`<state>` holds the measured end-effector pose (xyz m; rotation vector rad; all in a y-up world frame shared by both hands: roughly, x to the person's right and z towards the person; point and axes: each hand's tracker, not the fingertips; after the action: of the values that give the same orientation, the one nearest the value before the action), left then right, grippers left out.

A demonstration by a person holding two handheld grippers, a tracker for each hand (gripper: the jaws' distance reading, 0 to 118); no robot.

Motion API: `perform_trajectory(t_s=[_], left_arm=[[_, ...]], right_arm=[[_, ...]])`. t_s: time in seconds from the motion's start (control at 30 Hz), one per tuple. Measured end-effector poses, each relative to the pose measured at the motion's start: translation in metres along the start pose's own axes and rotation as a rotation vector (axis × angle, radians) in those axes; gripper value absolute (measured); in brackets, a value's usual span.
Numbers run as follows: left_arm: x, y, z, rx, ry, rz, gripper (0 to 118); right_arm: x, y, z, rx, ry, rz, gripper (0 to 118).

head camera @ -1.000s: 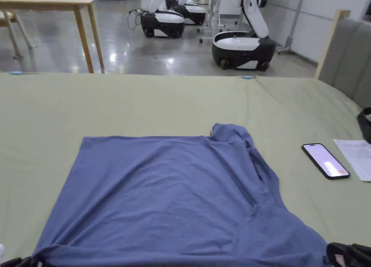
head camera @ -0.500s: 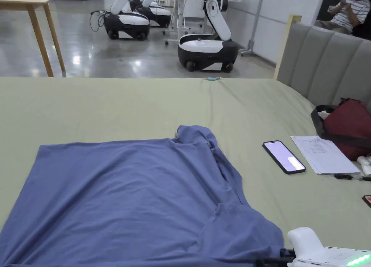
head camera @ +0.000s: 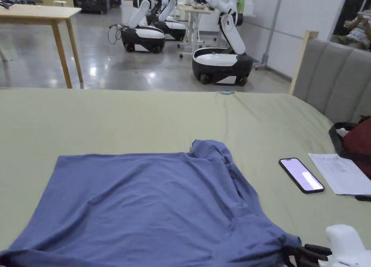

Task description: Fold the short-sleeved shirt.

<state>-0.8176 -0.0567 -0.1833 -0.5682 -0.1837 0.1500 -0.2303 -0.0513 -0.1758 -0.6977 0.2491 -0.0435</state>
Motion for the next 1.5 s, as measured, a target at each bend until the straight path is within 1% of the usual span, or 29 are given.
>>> perform_trajectory(t_s=[0.1,0.17,0.3,0.37,0.47,0.5,0.6,0.67,0.73,0.8,0.83,0.87,0.9,0.93,0.97,1.0,1.03,1.07,1.1,1.13,1.2,1.27,1.3,1.33,1.37,1.4,1.43,1.47,1.5], left_arm=[[-0.005,0.036,-0.015,0.02,-0.008,0.016,5],[-0.009,0.057,-0.034,0.023,0.034,-0.035,5],[-0.019,0.088,-0.087,-0.028,0.025,-0.042,5],[-0.023,0.098,-0.121,-0.082,0.041,-0.048,5],[-0.032,0.1,-0.171,-0.162,0.1,-0.042,5],[-0.034,0.1,-0.186,-0.198,0.096,-0.038,5],[-0.034,0.09,-0.221,-0.3,0.12,-0.073,5],[-0.032,0.08,-0.235,-0.354,0.149,-0.092,5],[-0.042,0.073,-0.247,-0.327,0.143,-0.088,5],[-0.04,0.074,-0.246,-0.306,0.153,-0.092,6],[-0.04,0.072,-0.246,-0.304,0.158,-0.1,14],[-0.04,0.072,-0.247,-0.301,0.162,-0.107,32],[-0.039,0.074,-0.246,-0.293,0.173,-0.113,68],[-0.041,0.077,-0.244,-0.276,0.196,-0.113,114],[-0.044,0.082,-0.241,-0.283,0.193,-0.098,118],[-0.05,0.084,-0.238,-0.318,0.145,-0.047,114],[-0.056,0.093,-0.221,-0.228,0.079,-0.008,114],[-0.059,0.094,-0.203,-0.221,0.073,0.051,114],[-0.058,0.097,-0.18,-0.169,0.069,0.058,114],[-0.058,0.097,-0.155,-0.111,0.081,0.045,114],[-0.052,0.086,-0.103,-0.008,0.091,0.02,114],[-0.044,0.061,-0.05,0.038,0.072,0.025,115],[-0.041,0.047,-0.029,0.048,0.06,0.048,114],[-0.036,0.031,-0.008,0.069,0.058,0.068,107],[-0.027,0.013,0.011,0.083,0.055,0.076,95],[-0.023,-0.001,0.024,0.076,0.06,0.071,68],[-0.018,-0.017,0.035,0.086,0.082,0.077,15],[-0.013,-0.03,0.041,0.088,0.162,0.064,0],[-0.01,-0.043,0.046,0.099,0.192,0.072,0]], right_arm=[[0.0,0.045,-0.007,0.063,0.003,0.041,10],[0.004,0.073,-0.023,0.091,-0.015,0.054,10],[0.018,0.123,-0.082,0.079,-0.031,0.043,10],[0.028,0.139,-0.124,0.009,-0.045,0.01,10],[0.039,0.149,-0.183,-0.089,-0.073,-0.037,10],[0.044,0.15,-0.202,-0.111,-0.089,-0.055,10],[0.05,0.144,-0.246,-0.224,-0.131,-0.072,10],[0.049,0.133,-0.265,-0.276,-0.15,-0.053,10],[0.046,0.128,-0.272,-0.264,-0.153,-0.039,10],[0.047,0.129,-0.272,-0.265,-0.16,-0.056,10],[0.047,0.13,-0.272,-0.267,-0.159,-0.057,12],[0.047,0.13,-0.272,-0.27,-0.157,-0.052,18],[0.049,0.132,-0.269,-0.266,-0.153,-0.044,34],[0.05,0.133,-0.265,-0.212,-0.15,-0.025,67],[0.05,0.134,-0.255,-0.151,-0.164,-0.032,99],[0.051,0.135,-0.24,-0.102,-0.161,-0.078,117],[0.052,0.137,-0.217,-0.045,-0.152,-0.135,118],[0.052,0.137,-0.193,0.031,-0.127,-0.177,118],[0.051,0.136,-0.164,0.138,-0.078,-0.205,118],[0.048,0.133,-0.134,0.203,-0.042,-0.21,118],[0.033,0.12,-0.075,0.259,-0.021,-0.206,118],[0.019,0.098,-0.023,0.279,0.014,-0.16,118],[0.011,0.084,-0.003,0.283,0.01,-0.139,117],[0.003,0.069,0.015,0.297,-0.005,-0.126,111],[-0.005,0.054,0.031,0.319,-0.02,-0.113,99],[-0.011,0.043,0.04,0.31,-0.03,-0.101,75],[-0.024,0.031,0.049,0.3,-0.045,-0.093,29],[-0.03,0.022,0.052,0.281,-0.077,-0.087,10],[-0.036,0.013,0.056,0.279,-0.1,-0.107,9]])
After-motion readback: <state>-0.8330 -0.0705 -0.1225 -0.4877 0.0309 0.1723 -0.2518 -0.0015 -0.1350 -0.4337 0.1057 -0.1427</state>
